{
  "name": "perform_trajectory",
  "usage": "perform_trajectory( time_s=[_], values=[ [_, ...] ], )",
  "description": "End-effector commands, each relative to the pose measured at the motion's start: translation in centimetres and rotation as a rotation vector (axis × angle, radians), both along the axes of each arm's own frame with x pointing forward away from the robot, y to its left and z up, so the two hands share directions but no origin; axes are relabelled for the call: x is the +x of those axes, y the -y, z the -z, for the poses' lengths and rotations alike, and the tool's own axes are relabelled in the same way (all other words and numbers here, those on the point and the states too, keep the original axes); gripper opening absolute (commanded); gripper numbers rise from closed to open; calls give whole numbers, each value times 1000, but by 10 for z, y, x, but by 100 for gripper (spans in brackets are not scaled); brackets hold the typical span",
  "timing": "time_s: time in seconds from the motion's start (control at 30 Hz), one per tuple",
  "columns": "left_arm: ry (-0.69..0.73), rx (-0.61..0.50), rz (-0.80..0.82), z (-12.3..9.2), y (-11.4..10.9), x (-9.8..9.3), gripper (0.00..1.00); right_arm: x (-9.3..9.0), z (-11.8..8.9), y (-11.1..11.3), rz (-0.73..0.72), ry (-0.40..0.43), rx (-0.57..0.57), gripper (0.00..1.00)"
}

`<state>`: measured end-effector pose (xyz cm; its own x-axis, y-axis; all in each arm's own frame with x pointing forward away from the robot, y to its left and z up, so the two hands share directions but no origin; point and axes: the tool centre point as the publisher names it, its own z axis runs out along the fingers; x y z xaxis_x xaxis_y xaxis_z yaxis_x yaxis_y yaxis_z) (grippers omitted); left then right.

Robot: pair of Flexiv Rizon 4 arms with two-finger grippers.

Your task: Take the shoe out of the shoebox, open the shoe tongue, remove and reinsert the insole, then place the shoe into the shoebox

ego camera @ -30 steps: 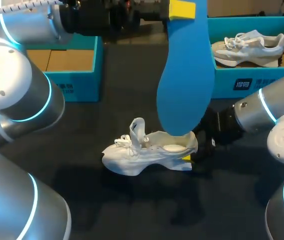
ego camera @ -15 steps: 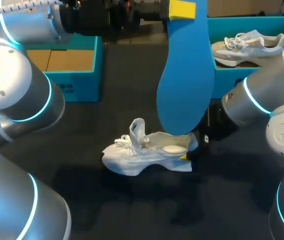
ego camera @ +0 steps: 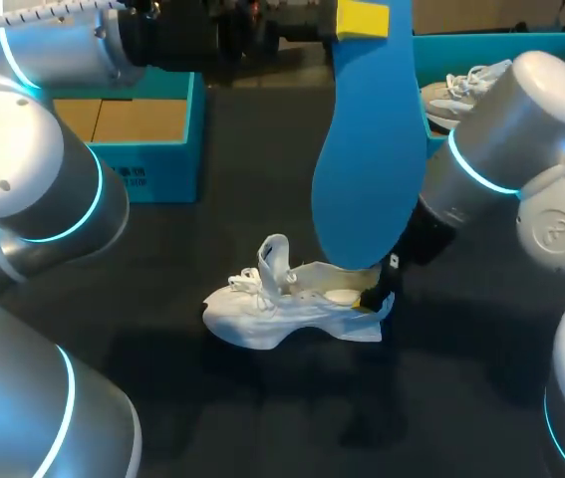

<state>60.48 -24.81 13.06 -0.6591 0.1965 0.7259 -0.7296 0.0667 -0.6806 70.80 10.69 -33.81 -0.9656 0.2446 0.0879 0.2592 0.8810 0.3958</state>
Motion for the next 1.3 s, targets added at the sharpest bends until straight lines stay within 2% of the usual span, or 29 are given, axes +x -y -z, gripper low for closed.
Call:
perform_trajectory(
  time_s=[0.03,0.63,1.23,1.3],
  values=[
    [0,-2,0,1,0,0,0,-3,1,-8,-12,-27,-278,100],
    [0,-2,0,1,0,0,0,3,-5,14,-44,39,-329,100],
    [0,-2,0,1,0,0,0,13,-5,11,-102,33,-338,100],
    [0,-2,0,1,0,0,0,13,-3,11,-71,26,-349,100]
  ],
)
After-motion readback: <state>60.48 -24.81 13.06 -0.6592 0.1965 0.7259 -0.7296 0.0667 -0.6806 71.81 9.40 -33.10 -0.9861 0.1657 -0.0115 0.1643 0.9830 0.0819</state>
